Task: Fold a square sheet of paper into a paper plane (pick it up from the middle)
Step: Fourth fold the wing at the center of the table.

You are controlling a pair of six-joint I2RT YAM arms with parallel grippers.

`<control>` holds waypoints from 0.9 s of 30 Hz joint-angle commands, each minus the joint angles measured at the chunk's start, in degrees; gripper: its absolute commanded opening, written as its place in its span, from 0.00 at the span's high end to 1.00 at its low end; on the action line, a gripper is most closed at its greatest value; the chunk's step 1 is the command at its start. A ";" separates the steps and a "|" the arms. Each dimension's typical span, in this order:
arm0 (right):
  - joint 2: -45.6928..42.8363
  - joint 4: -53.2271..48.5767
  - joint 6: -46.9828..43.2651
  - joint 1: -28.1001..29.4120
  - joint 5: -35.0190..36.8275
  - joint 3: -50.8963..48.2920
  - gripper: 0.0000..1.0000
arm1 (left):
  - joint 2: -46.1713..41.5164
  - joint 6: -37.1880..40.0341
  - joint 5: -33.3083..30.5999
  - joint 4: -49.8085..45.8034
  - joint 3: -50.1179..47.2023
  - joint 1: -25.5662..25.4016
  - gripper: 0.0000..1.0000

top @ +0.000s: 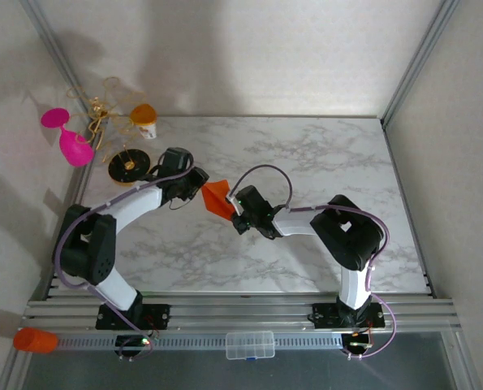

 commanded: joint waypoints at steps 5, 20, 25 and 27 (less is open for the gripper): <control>3.70 -2.93 3.88 -1.96 -9.66 -1.28 0.89 | -7.15 -2.87 -0.87 6.09 -9.32 0.04 0.58; 3.89 -3.12 3.94 -4.10 -14.01 -1.17 0.86 | 1.38 -6.90 5.35 16.44 -14.09 -5.42 0.82; 4.07 -3.58 3.41 -4.89 -15.87 -0.54 0.86 | 5.04 -7.07 6.11 16.83 -12.84 -6.14 0.87; 4.08 -3.65 3.61 -5.19 -17.15 -0.45 0.86 | 5.91 -7.16 5.93 16.85 -12.76 -6.24 0.87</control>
